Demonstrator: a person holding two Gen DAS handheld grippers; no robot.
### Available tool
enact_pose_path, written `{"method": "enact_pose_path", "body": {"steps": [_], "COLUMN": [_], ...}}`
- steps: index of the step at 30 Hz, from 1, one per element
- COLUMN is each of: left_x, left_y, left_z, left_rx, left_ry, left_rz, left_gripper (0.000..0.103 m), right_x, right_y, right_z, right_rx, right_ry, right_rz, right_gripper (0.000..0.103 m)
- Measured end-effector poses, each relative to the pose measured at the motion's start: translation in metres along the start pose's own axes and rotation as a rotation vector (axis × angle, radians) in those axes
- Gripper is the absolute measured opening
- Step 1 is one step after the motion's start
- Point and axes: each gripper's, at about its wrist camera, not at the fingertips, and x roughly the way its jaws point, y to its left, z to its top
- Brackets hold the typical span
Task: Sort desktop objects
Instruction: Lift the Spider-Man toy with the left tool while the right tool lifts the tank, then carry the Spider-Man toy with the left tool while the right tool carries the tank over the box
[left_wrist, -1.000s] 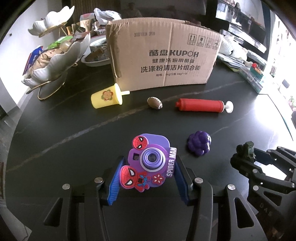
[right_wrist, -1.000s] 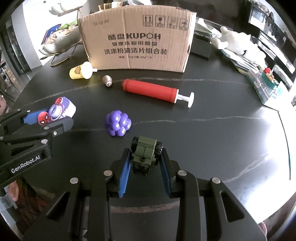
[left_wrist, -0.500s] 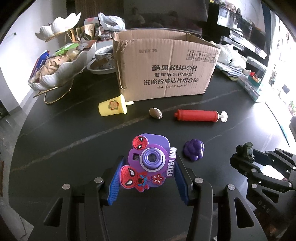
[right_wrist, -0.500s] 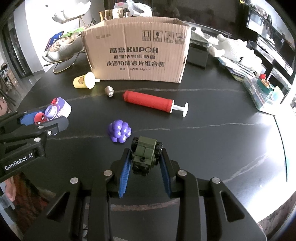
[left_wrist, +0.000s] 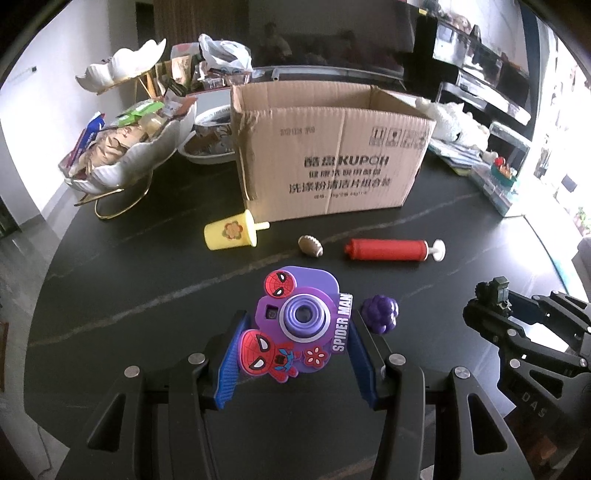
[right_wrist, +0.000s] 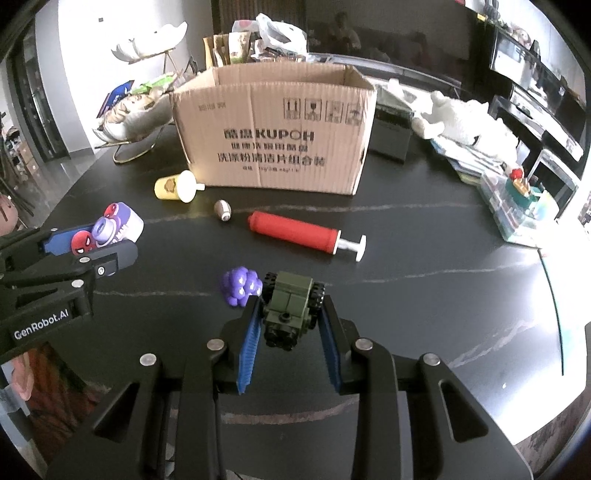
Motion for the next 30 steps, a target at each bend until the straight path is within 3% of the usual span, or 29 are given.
{"method": "enact_pose_path", "body": {"steps": [30], "left_x": [-0.023], "left_y": [0.001], "left_z": [0.040], "left_rx": [0.015], "left_ry": [-0.071], "left_rz": [0.019], "left_gripper": [0.048], "right_x": [-0.026], "right_y": [-0.007], "right_z": [0.052], "right_rx": [-0.017], "right_ry": [-0.089], "right_rz": [0.009], "right_gripper": [0.028]}}
